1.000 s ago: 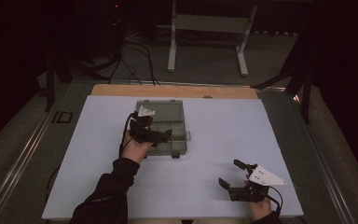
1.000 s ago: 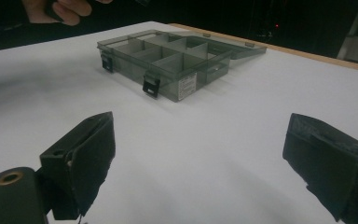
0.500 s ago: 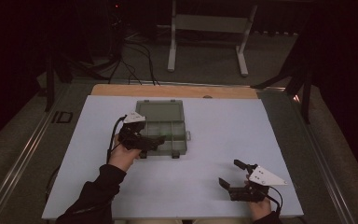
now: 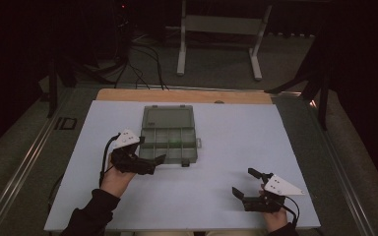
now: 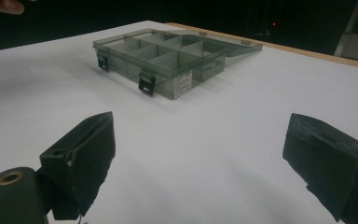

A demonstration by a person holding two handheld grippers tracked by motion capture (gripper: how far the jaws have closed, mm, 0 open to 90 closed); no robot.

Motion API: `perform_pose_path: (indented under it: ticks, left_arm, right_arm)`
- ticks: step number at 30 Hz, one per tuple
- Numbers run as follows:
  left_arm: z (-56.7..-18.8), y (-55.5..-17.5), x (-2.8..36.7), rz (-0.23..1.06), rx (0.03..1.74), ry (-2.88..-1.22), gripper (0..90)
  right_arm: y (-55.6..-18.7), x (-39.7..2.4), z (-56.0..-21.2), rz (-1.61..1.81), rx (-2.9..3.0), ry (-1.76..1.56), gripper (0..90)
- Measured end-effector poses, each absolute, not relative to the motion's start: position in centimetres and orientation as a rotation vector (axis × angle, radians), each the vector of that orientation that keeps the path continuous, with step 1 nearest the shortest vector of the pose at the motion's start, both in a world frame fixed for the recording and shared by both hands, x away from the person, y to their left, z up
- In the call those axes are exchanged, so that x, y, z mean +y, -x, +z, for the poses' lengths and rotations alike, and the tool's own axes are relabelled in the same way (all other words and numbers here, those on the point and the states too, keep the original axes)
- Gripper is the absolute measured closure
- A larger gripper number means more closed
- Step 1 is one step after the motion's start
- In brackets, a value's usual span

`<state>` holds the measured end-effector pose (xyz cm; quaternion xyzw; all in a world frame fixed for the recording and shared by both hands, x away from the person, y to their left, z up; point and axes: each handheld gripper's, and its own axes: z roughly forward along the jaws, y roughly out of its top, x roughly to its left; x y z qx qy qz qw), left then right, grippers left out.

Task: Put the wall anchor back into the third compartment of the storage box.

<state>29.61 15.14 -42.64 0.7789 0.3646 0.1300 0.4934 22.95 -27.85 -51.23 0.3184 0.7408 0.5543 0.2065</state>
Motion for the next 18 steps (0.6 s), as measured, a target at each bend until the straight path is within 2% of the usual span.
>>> perform_pose_path:
  ticks: [18]
  left_arm:
    - [-45.8,-24.3,18.3,0.335,0.842,-1.843,0.0]
  right_arm:
    - [-22.7,-27.6,-51.0,1.532,2.064,-0.872,9.5]
